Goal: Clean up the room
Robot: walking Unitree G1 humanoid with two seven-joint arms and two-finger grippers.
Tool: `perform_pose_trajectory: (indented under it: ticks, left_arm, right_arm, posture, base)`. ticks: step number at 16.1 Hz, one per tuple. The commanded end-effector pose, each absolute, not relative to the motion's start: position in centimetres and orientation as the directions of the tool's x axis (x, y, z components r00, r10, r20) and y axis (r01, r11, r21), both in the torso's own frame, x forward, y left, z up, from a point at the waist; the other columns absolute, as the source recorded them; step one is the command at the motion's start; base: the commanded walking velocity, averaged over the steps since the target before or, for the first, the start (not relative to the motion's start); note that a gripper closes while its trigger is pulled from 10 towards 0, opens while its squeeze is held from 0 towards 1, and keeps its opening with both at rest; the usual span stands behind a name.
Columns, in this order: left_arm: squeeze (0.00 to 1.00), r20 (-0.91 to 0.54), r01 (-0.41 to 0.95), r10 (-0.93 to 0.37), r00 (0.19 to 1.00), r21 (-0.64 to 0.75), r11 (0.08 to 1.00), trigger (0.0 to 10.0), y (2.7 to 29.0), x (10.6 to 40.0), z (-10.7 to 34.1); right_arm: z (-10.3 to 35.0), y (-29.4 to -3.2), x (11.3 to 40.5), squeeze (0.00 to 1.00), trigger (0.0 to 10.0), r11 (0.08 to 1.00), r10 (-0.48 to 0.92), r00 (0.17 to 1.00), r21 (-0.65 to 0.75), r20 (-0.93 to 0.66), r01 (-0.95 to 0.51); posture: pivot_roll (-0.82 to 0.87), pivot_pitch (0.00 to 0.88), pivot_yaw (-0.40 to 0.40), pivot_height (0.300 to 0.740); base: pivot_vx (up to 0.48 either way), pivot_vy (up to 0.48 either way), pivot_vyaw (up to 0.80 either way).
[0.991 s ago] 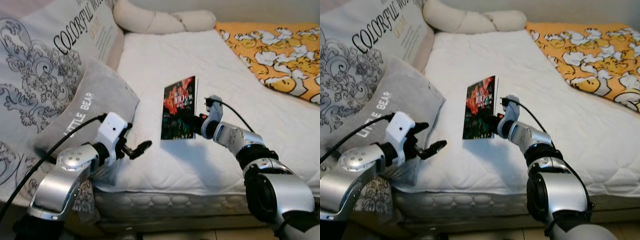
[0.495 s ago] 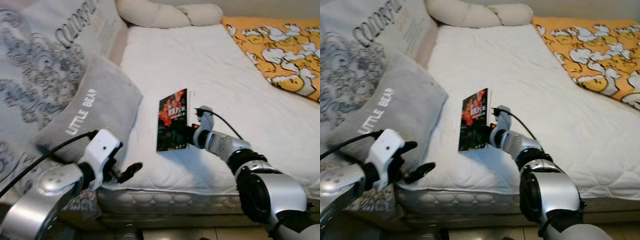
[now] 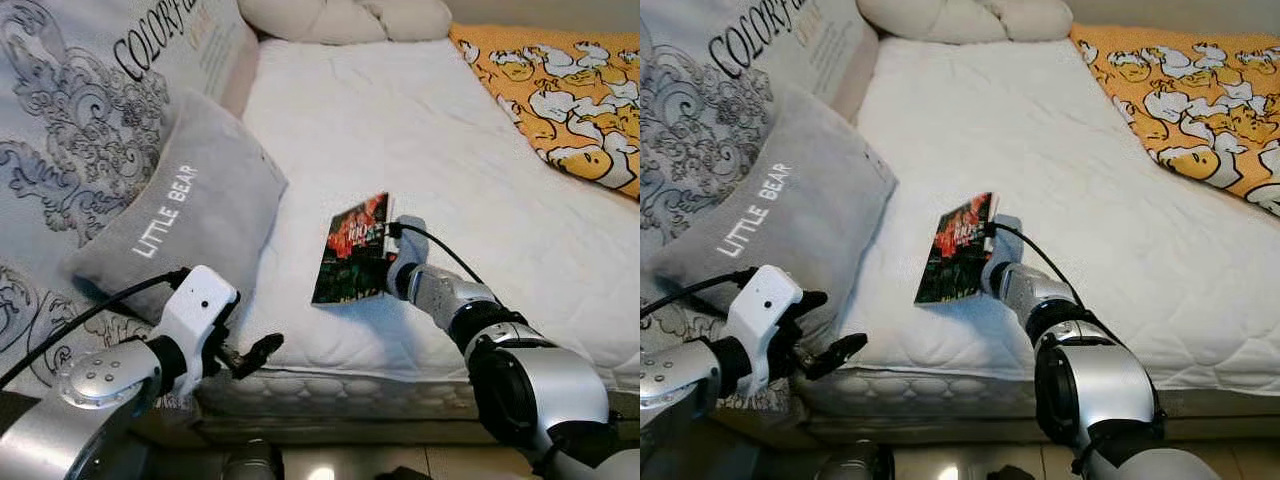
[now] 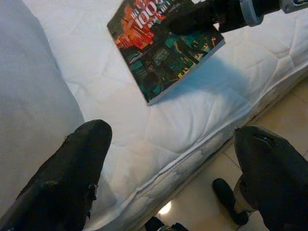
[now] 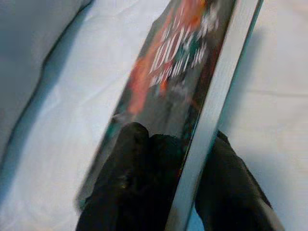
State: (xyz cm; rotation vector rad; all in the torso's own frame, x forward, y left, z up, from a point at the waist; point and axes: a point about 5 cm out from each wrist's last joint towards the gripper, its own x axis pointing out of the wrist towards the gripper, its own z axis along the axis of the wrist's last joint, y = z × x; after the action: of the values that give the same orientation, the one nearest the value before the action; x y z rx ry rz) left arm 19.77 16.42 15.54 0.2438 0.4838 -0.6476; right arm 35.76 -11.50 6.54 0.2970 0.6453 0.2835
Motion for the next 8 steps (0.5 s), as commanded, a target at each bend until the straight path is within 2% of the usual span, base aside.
perform_pose_trajectory:
  ticks: [1, 4, 7, 8]
  left_arm:
    - [0.00, -0.496, 0.618, -0.506, 0.705, 0.080, 0.782, 10.0, 16.4, 19.7, 15.9]
    - [0.00, -0.494, 0.610, -0.505, 0.707, 0.066, 0.790, 10.0, 15.6, 19.9, 15.6]
    - [0.00, -0.495, 0.611, -0.508, 0.705, 0.058, 0.790, 10.0, 15.3, 20.2, 15.3]
    - [0.00, -0.494, 0.608, -0.507, 0.706, 0.056, 0.792, 10.0, 15.2, 20.4, 15.0]
  right_arm:
    - [7.3, -12.0, 36.4, 1.00, 10.0, 0.933, 0.314, 0.792, 0.324, -0.524, -0.155]
    - [8.2, -13.3, 37.0, 1.00, 10.0, 0.946, 0.256, 0.834, 0.306, -0.490, -0.111]
    - [7.5, -14.0, 36.6, 1.00, 10.0, 0.965, 0.235, 0.828, 0.226, -0.510, -0.135]
    - [7.1, -14.5, 36.3, 1.00, 10.0, 0.961, 0.240, 0.825, 0.248, -0.512, -0.126]
  posture:
    - [0.20, 0.104, -0.007, 0.740]
    - [0.18, 0.087, -0.004, 0.740]
    - [0.16, 0.068, -0.005, 0.740]
    - [0.13, 0.029, -0.009, 0.740]
  base:
    - [0.000, 0.000, 0.00]
    - [0.000, 0.000, 0.00]
    - [0.000, 0.000, 0.00]
    - [0.000, 0.000, 0.00]
